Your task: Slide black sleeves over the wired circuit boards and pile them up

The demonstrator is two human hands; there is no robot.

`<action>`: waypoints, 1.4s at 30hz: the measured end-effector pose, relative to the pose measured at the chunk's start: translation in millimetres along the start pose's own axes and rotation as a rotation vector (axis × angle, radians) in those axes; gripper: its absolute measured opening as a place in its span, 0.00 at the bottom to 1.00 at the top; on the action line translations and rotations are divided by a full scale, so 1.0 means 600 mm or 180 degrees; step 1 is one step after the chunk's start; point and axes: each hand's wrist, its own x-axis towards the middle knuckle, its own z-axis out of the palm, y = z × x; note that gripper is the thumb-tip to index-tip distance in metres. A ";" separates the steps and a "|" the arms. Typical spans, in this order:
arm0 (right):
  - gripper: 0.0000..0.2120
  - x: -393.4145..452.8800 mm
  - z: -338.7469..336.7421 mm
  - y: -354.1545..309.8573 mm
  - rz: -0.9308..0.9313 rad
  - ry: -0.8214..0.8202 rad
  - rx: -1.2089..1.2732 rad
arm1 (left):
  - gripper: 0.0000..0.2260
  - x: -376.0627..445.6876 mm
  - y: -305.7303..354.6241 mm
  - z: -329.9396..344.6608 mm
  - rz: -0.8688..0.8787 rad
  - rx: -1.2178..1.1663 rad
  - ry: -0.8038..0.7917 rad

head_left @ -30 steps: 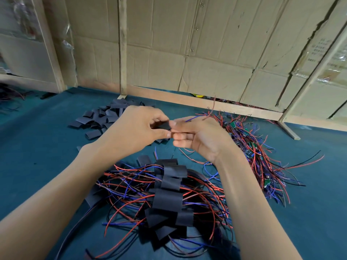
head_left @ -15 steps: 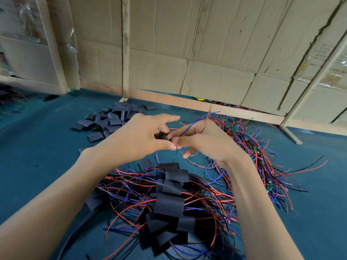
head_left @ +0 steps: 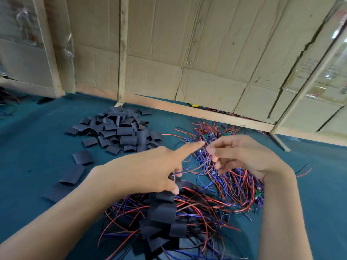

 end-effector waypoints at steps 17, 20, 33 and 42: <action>0.24 0.088 -0.049 0.146 0.1033 0.2255 -0.2337 | 0.27 -0.024 -0.218 0.022 -0.2616 0.0927 0.0805; 0.16 0.089 -0.055 0.163 0.0975 0.2458 -0.2323 | 0.27 -0.035 -0.254 0.035 -0.3097 0.1068 0.0602; 0.10 0.096 -0.055 0.169 0.0456 0.2711 -0.2084 | 0.08 -0.046 -0.235 -0.028 -0.2410 0.0728 0.1615; 0.23 0.095 -0.064 0.166 0.1022 0.2182 -0.2260 | 0.10 -0.038 -0.110 -0.068 -0.0982 -0.2840 0.2440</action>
